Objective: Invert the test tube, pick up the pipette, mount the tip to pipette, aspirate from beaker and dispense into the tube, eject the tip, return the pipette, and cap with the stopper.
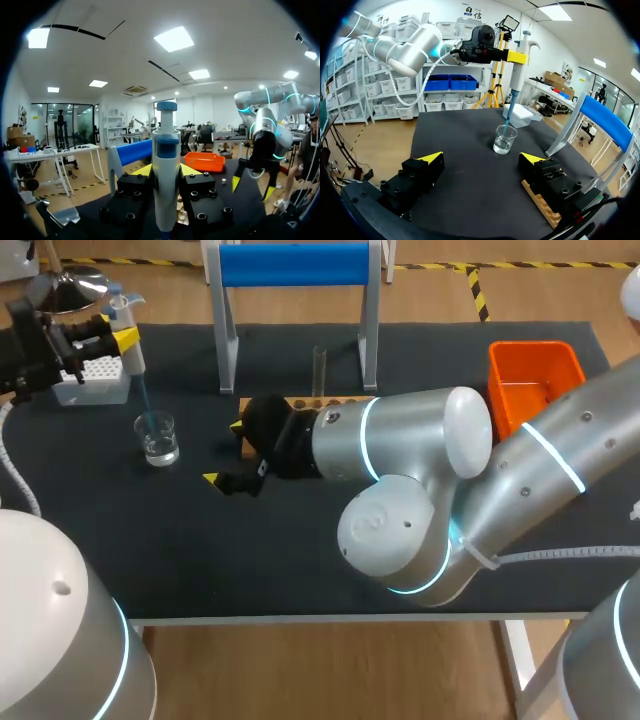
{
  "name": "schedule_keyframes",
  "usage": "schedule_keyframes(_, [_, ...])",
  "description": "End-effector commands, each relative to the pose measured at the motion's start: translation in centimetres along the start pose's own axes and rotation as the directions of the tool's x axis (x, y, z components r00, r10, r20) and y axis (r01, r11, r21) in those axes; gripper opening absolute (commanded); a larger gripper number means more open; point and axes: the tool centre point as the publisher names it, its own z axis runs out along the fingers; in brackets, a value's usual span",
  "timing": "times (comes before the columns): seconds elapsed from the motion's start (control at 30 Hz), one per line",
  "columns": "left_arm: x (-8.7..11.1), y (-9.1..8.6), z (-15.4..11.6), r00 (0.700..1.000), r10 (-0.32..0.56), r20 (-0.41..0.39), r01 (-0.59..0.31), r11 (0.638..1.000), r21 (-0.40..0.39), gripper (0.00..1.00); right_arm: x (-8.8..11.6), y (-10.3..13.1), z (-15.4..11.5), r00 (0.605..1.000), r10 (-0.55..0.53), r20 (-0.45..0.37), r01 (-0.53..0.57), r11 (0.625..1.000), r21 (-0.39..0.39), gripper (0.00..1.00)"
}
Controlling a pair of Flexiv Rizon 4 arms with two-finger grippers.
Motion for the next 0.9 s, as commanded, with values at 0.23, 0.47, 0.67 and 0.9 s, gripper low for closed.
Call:
schedule_keyframes(0.23, [-1.0, 1.4, 0.4, 1.000, -0.026, -0.017, 0.026, 1.000, 0.000, 0.00, 0.0, -0.2, 0.1, 1.000, 0.001, 0.000, -0.001, 1.000, -0.005, 1.00])
schedule_keyframes(0.47, [-1.3, 2.2, 0.4, 0.999, -0.044, -0.017, 0.044, 0.999, 0.005, 0.00, 0.0, -0.2, 0.1, 1.000, 0.001, 0.000, -0.001, 1.000, -0.005, 1.00])
schedule_keyframes(0.67, [-1.4, 2.8, 0.5, 0.998, -0.057, -0.017, 0.057, 0.998, 0.005, 0.00, 0.0, -0.2, 0.1, 1.000, 0.001, 0.000, -0.001, 1.000, -0.005, 1.00])
schedule_keyframes(0.9, [-1.5, 3.2, 0.3, 0.998, -0.067, -0.012, 0.067, 0.998, 0.008, 0.00, 0.0, -0.2, 0.1, 1.000, 0.001, 0.000, -0.001, 1.000, -0.005, 1.00])
